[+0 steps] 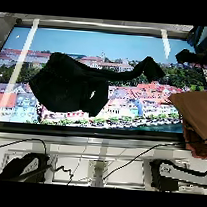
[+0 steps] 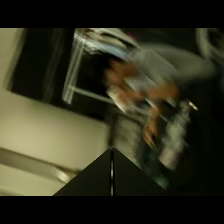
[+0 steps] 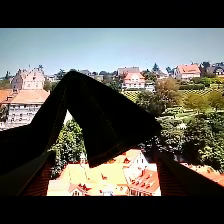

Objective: Fold the clothes and pants, and hang the long-sleeved shirts on hangers.

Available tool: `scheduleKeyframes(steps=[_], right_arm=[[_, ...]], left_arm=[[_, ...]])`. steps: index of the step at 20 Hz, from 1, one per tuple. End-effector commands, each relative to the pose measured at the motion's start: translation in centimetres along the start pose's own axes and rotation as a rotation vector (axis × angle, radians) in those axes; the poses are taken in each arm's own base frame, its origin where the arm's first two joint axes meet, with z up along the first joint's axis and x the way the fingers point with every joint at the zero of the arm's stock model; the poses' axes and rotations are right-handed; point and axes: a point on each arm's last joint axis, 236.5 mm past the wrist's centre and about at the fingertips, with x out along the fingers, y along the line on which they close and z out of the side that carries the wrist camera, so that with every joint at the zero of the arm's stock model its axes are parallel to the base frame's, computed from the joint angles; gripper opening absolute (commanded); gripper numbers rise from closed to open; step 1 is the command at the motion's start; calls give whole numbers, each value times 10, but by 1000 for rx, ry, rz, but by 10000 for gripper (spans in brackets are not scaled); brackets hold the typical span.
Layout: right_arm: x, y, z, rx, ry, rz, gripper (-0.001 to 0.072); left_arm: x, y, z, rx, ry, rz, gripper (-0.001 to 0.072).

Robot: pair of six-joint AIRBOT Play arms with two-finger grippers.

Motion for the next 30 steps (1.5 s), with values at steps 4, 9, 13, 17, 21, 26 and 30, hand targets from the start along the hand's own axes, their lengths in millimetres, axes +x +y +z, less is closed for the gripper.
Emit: scheduleKeyframes(steps=[4,9,13,17,21,26,30], right_arm=[[0,1,0,9,-1,5,691],[0,1,1,8,-3,4,692],[0,1,1,8,-3,4,692],[0,1,1,8,-3,4,692],[0,1,1,8,-3,4,692],[0,1,1,8,-3,4,692],[0,1,1,8,-3,4,692]], left_arm=[[-72,50,122,-102,-399,168,38],[-87,46,150,-200,-536,124,38],[-86,46,149,-199,-531,125,39],[-85,44,150,-197,-532,122,97],[-81,30,157,-182,-530,100,190],[-76,24,161,-354,-541,52,191],[-91,52,173,-951,-686,-42,250]])
